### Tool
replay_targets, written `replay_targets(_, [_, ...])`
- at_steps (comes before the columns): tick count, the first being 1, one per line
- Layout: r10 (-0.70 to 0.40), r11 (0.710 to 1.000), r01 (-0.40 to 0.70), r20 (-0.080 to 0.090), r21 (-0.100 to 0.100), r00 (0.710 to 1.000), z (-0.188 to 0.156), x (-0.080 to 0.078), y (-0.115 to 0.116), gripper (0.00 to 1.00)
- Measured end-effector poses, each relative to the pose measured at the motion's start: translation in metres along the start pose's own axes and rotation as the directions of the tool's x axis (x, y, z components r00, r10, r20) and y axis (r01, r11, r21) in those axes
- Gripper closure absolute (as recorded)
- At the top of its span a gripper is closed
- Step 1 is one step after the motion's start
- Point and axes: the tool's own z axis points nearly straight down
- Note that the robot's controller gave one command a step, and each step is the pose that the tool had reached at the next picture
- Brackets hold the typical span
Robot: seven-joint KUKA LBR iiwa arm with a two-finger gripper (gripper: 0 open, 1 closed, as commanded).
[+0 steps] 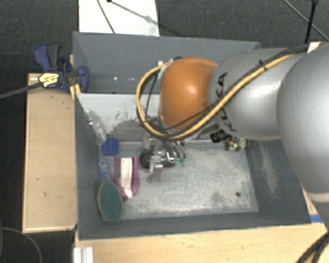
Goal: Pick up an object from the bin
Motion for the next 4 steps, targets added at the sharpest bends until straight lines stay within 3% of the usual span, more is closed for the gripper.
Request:
replay_targets(1, [0.023, 1.000, -0.023, 0.001, 0.001, 1.000, 0.075, -0.009, -0.027, 0.00])
replay_targets(2, [-0.102, 0.995, 0.102, 0.006, 0.003, 0.995, 0.071, -0.001, -0.079, 0.00])
replay_targets(3, [-0.099, 0.995, 0.099, 0.007, 0.000, 0.995, 0.071, -0.001, -0.076, 1.00])
replay_targets(4, [-0.109, 0.994, 0.109, 0.015, 0.000, 0.994, -0.061, 0.014, -0.067, 1.00])
